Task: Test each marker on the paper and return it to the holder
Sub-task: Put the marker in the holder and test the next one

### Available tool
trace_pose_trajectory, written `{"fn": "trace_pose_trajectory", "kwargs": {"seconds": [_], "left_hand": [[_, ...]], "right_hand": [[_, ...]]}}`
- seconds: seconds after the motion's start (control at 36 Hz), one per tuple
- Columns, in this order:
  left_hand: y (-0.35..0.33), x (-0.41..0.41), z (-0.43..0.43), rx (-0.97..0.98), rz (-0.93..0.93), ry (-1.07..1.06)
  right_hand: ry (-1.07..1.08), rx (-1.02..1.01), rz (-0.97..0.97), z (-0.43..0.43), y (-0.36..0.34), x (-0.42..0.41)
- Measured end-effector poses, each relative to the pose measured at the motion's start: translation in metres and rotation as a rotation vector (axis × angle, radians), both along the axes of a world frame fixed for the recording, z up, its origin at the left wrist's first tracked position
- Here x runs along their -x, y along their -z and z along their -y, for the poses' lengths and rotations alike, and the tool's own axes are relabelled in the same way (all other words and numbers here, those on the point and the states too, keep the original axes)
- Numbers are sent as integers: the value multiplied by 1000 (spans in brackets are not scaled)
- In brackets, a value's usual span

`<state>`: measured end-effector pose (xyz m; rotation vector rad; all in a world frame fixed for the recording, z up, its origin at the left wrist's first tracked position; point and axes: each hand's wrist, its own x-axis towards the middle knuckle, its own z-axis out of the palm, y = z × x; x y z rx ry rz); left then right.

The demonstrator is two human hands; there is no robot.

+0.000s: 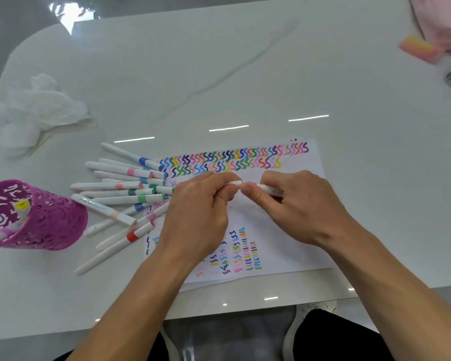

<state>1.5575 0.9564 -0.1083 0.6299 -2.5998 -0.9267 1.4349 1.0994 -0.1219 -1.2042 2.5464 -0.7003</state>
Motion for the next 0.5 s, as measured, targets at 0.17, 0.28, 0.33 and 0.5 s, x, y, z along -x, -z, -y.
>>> {"fn": "trace_pose_trajectory", "kwargs": {"seconds": [0.17,0.28,0.33,0.5], "left_hand": [[1,2,0,-1,41,-59],[2,1,2,-9,48,-72],[2,1,3,-7,57,-72],[4,1,2,-8,96,-70]], "right_hand": [[36,-8,94,-6,-4,5],[77,128,235,-8,2,11],[107,248,296,-10,3,14],[216,489,403,-11,4,20]]}}
